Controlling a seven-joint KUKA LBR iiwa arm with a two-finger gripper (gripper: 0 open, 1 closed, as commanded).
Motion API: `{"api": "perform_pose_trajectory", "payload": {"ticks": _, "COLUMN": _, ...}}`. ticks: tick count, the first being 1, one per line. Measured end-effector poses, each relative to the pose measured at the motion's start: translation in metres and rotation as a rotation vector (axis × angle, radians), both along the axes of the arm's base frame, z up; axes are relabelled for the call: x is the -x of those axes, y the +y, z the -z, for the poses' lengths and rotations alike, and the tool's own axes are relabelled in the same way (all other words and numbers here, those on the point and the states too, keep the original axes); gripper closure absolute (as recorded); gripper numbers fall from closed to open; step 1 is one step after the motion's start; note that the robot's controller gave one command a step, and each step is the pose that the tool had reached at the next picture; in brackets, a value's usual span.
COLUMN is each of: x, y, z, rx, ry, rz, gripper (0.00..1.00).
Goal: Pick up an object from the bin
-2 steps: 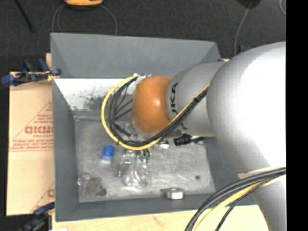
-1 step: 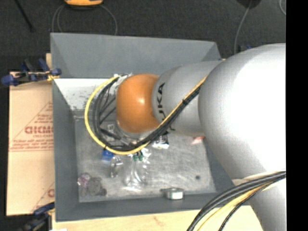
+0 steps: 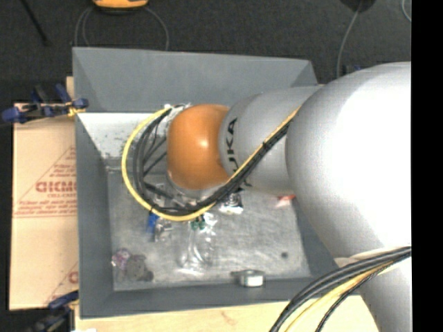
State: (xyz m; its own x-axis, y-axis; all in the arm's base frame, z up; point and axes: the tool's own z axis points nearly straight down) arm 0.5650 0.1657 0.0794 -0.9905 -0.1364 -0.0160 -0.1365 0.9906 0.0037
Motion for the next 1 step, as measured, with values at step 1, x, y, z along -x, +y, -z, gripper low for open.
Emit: {"api": "perform_pose_trajectory", "payload": {"ticks": 1, "x": 0.0127, "y": 0.0031, "z": -0.1806, "rx": 0.001, "ry": 0.004, "rz": 0.013, "gripper": 1.00}}
